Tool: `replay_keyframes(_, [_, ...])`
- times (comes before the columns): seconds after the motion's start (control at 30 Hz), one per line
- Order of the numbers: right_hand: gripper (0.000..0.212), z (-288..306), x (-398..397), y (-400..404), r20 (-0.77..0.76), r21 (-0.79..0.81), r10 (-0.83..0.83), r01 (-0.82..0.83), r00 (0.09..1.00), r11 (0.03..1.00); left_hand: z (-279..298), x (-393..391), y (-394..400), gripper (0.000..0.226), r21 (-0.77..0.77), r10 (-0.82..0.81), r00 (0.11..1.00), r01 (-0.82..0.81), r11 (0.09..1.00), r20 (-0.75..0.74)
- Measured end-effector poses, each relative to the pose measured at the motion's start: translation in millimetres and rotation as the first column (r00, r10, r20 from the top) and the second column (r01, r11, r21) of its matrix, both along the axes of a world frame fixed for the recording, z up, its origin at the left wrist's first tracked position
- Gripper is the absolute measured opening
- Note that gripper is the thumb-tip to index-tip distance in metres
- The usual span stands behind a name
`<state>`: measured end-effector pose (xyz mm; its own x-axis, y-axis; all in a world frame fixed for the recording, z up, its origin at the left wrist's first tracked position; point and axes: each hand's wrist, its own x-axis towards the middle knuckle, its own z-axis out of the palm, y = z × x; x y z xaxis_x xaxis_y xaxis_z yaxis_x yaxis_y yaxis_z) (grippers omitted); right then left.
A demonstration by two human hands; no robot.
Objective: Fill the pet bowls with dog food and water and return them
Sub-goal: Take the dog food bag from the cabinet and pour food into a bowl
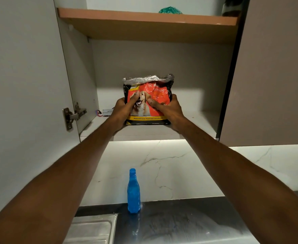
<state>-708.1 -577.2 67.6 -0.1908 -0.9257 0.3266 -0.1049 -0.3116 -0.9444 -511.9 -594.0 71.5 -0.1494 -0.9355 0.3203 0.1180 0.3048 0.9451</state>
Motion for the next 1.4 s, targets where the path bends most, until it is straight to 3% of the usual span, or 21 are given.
replay_keyframes(0.3, [0.118, 0, -3, 46, -0.003, -0.053, -0.004, 0.004, 1.0, 0.999, 4, -5, 60, 0.047, -0.018, 0.039, 0.999, -0.038, 0.999, 0.012])
replay_keyframes(0.57, [0.128, -1, -9, 137, -0.041, -0.091, 0.009, -0.013, 0.999, 0.996, 0, -6, 146, 0.052, -0.1, 0.097, 0.994, -0.092, 0.991, 0.047])
replay_keyframes(0.73, [0.106, -23, -15, 204, -0.079, -0.099, 0.002, -0.01, 0.997, 0.995, -21, -14, 215, 0.05, -0.103, 0.119, 0.993, -0.116, 0.988, 0.023])
replay_keyframes(0.9, [0.108, -69, -25, 270, -0.111, -0.057, -0.024, 0.017, 0.994, 0.998, -69, -24, 280, 0.056, -0.026, 0.151, 0.987, -0.15, 0.988, 0.048])
replay_keyframes(1.13, [0.086, -162, -34, 347, -0.137, 0.044, -0.032, 0.038, 0.99, 0.998, -163, -33, 351, 0.066, 0.063, 0.163, 0.981, -0.17, 0.983, 0.106])
replay_keyframes(1.4, [0.114, -292, -67, 386, -0.035, 0.219, 0.027, -0.019, 0.999, 0.975, -291, -57, 393, 0.063, 0.168, 0.13, 0.979, -0.156, 0.973, 0.158])
